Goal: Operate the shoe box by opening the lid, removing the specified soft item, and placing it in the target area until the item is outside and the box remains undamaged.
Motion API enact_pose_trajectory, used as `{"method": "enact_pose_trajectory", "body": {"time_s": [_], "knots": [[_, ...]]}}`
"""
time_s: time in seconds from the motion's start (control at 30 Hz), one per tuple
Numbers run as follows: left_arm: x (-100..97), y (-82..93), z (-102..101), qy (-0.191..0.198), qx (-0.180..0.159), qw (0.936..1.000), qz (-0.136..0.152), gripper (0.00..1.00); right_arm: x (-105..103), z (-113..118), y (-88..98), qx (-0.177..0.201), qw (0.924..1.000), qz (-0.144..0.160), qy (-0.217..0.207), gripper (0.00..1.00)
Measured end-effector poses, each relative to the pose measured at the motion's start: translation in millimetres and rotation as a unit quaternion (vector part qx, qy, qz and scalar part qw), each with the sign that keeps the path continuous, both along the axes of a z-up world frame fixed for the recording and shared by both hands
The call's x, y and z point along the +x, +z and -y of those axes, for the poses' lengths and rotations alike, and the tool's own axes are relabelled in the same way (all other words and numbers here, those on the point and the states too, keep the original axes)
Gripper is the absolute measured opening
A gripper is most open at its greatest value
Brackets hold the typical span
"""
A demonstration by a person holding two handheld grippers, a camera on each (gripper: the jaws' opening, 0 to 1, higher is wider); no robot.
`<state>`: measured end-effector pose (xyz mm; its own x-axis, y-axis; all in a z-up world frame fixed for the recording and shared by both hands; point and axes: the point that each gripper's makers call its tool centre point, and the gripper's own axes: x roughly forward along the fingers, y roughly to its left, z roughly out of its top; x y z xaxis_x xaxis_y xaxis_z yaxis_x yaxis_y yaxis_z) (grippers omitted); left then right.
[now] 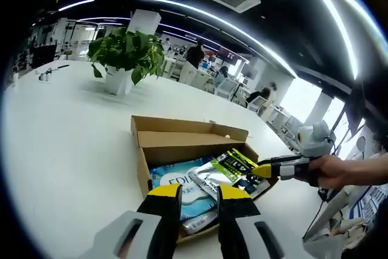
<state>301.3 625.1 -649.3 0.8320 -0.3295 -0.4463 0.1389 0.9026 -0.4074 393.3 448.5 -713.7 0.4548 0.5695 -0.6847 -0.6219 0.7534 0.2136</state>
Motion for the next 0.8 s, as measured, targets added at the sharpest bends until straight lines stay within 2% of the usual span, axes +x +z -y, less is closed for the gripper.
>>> {"method": "enact_pose_trajectory", "body": {"time_s": [0.1, 0.2, 0.33, 0.4, 0.47, 0.63, 0.8], "knots": [[0.5, -2.3, 5.1, -0.012, 0.003, 0.9999, -0.003, 0.23, -6.2, 1.8, -9.2, -0.009, 0.9998, -0.019, -0.003, 0.26], [0.3, -2.8, 8.8, -0.019, 0.004, 0.9998, -0.004, 0.24, -7.2, 3.3, -9.6, -0.001, 0.9997, -0.018, -0.014, 0.25], [2.1, -9.2, 13.1, -0.030, 0.006, 0.9994, -0.016, 0.25, -6.9, 6.6, -10.0, 0.004, 0.9996, -0.015, -0.025, 0.18], [2.7, -11.3, 15.7, -0.035, 0.005, 0.9992, -0.021, 0.25, -8.7, 7.0, -8.3, 0.008, 0.9995, -0.011, -0.027, 0.13], [3.6, -12.9, 20.2, -0.043, 0.003, 0.9987, -0.026, 0.26, -9.9, 7.6, -8.6, 0.013, 0.9996, -0.004, -0.023, 0.01], [4.4, -23.1, 32.3, -0.074, 0.029, 0.9955, -0.051, 0.27, -16.3, 10.8, -13.5, 0.025, 0.9990, -0.009, -0.037, 0.01], [12.4, -28.9, 39.7, -0.086, 0.031, 0.9938, -0.063, 0.28, -17.2, 12.0, -13.5, 0.038, 0.9978, -0.010, -0.054, 0.01]]}}
